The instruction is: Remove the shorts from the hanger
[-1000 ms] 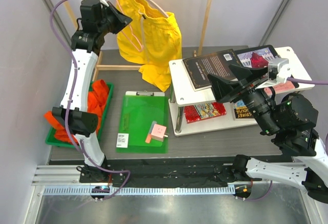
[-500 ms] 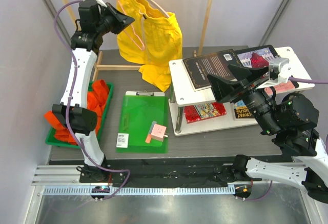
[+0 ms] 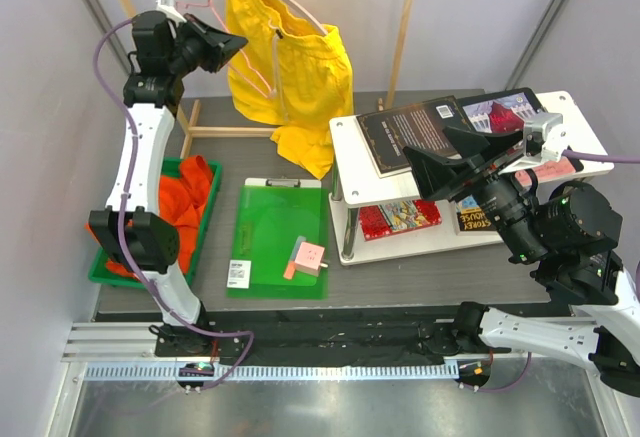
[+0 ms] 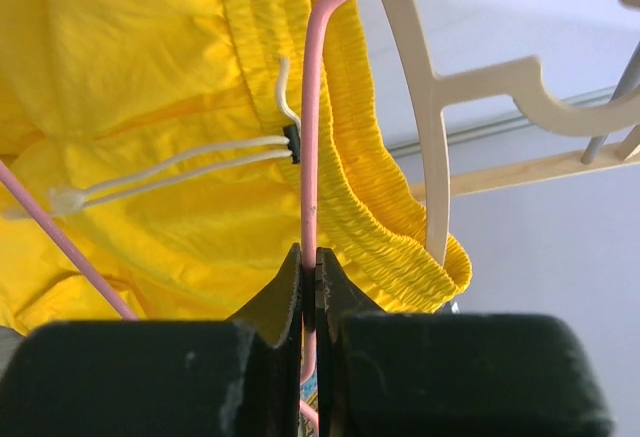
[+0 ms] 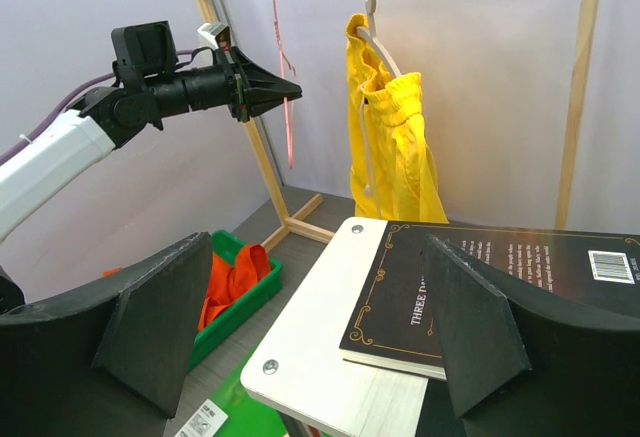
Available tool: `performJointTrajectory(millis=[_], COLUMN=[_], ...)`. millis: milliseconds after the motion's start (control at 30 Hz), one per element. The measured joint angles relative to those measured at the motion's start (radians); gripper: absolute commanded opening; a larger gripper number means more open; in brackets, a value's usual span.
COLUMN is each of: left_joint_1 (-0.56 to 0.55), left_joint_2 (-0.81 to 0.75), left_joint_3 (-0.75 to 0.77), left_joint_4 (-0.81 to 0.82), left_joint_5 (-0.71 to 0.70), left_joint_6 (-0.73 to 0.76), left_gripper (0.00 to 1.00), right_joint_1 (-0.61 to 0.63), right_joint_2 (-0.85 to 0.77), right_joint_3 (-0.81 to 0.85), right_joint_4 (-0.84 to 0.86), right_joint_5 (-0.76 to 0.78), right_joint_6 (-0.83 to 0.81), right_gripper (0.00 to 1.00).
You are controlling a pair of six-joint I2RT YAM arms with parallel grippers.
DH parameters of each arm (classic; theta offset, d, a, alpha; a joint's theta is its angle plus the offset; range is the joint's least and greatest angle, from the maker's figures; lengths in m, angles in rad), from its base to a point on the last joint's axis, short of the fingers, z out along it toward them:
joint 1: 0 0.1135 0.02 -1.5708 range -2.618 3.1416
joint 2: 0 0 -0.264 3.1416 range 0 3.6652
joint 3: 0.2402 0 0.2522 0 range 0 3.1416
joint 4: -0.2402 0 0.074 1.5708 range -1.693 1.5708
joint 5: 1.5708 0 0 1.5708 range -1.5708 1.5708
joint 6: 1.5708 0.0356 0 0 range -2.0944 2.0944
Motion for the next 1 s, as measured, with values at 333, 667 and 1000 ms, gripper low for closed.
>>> performJointTrajectory(millis=[333, 667, 1000], left_joint_1=[0.083, 0.121, 0.136], left_joint_2=[0.034, 0.031, -0.041], left_joint_3=[0.067, 0.042, 0.022], left_joint_4=[-0.019, -0.053, -0.145], left_joint_5=[0.061, 0.072, 0.072], left_joint_6=[-0.054, -0.032, 0.050], left_gripper=[0.08, 0.33, 0.61], right_joint_1=[0.000, 0.000, 0.000], right_joint_2=[0.000, 0.033, 0.116], right_joint_3=[0.000, 0.031, 0.069], right_joint_4=[0.000, -0.024, -0.056], right_joint_5=[-0.007, -0.009, -0.031], right_joint_6=[0.003, 0.003, 0.030], right_gripper=[0.90, 0.90, 0.90])
